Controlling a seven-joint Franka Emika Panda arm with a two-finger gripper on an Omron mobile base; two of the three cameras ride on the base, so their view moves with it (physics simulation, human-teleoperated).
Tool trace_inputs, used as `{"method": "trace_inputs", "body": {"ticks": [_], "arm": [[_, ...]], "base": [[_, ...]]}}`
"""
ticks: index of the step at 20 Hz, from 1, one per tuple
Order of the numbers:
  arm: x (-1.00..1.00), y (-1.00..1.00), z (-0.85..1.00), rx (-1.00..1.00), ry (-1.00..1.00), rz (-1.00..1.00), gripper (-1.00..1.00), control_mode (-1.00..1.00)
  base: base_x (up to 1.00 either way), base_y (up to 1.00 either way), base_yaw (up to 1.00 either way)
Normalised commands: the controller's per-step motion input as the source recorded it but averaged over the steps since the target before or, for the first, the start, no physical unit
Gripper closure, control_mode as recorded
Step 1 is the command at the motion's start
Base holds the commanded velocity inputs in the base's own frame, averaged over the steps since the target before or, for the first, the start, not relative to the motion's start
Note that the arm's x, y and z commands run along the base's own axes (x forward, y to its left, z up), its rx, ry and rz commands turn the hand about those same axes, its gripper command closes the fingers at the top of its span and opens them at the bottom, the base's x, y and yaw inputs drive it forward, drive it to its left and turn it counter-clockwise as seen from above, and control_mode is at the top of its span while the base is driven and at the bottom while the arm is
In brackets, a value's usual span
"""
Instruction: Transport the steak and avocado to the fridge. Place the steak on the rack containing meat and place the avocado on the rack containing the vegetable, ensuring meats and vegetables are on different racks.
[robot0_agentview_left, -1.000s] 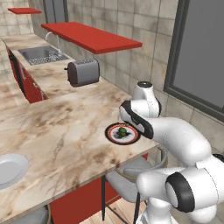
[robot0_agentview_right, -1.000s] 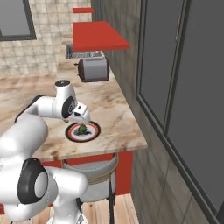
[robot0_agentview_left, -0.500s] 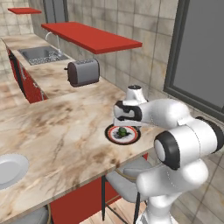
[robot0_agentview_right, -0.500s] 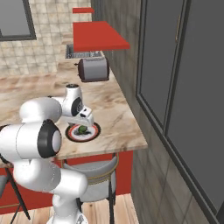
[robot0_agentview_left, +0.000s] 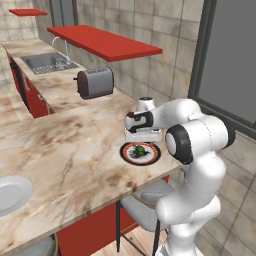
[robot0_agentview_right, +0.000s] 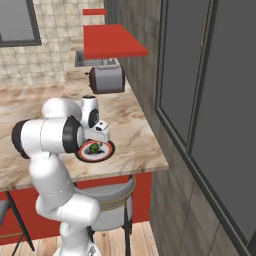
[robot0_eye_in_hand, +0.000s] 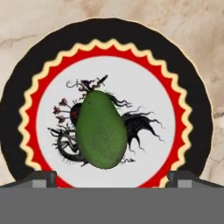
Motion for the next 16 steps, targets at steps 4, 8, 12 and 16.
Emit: {"method": "trace_inputs", "body": {"ticks": [4, 8, 12, 16], "arm": [[0.41, 0.02, -0.30, 0.00, 0.11, 0.00, -1.00, -1.00], [0.12, 0.00, -0.32, 0.00, 0.14, 0.00, -1.00, -1.00], [-0.02, 0.00, -0.11, 0.00, 0.13, 0.00, -1.00, -1.00], [-0.08, 0.03, 0.00, 0.00, 0.04, 0.00, -1.00, -1.00]], "base": [[0.00, 0.00, 0.00], [0.00, 0.00, 0.00], [0.00, 0.00, 0.00], [0.00, 0.00, 0.00]]}}
